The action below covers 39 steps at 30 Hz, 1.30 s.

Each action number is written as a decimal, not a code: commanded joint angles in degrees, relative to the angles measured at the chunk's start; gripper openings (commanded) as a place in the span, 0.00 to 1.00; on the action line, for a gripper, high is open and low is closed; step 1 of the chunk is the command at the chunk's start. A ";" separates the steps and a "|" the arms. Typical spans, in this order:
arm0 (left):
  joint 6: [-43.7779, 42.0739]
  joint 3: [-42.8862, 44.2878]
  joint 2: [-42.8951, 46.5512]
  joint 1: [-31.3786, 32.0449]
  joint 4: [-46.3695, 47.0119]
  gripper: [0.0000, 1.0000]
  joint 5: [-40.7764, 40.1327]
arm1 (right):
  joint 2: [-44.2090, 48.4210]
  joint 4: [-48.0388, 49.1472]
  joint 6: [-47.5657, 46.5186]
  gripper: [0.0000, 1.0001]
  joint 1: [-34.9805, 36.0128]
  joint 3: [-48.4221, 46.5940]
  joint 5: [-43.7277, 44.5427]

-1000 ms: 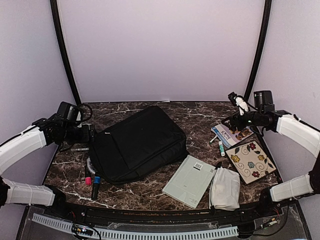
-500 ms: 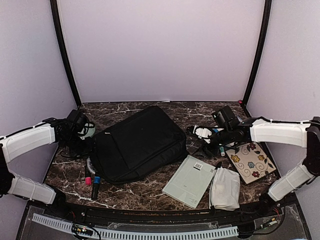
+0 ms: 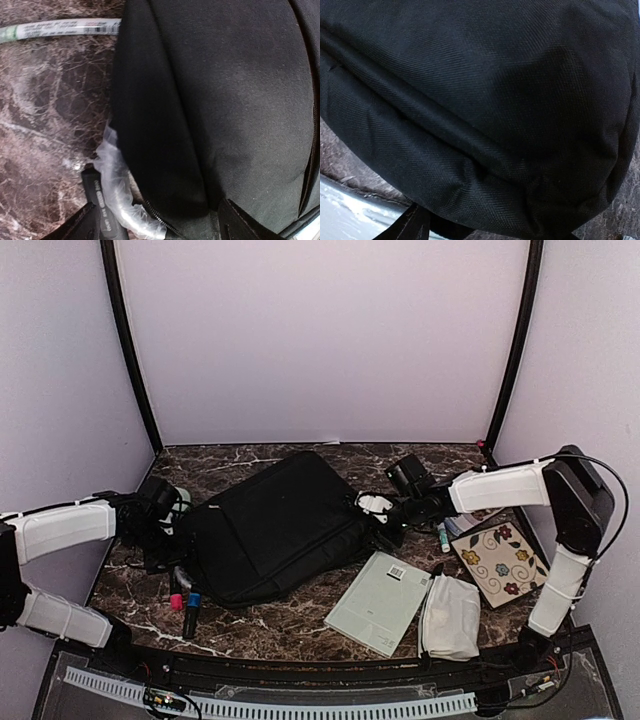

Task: Pack the student bag
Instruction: Adjust the student bag at the center of the board.

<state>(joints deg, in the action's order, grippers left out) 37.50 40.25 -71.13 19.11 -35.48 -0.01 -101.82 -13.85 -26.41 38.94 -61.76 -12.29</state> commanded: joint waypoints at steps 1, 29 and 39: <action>0.00 -2.71 1.96 -0.31 6.24 0.83 3.54 | -2.45 7.35 7.72 0.61 -3.51 -3.46 3.64; -10.54 24.89 -21.47 29.83 2.72 0.70 6.88 | 3.74 -3.80 11.77 0.65 -16.61 -13.90 -4.69; -26.77 26.96 -15.46 30.02 -10.40 0.75 -0.12 | 10.11 -8.24 7.57 0.66 -16.61 -4.76 -3.40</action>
<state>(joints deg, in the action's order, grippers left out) 18.52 65.87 -89.71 48.84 -42.37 1.10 -92.12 -19.09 -16.49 21.12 -69.21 -16.43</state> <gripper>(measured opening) 0.751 0.657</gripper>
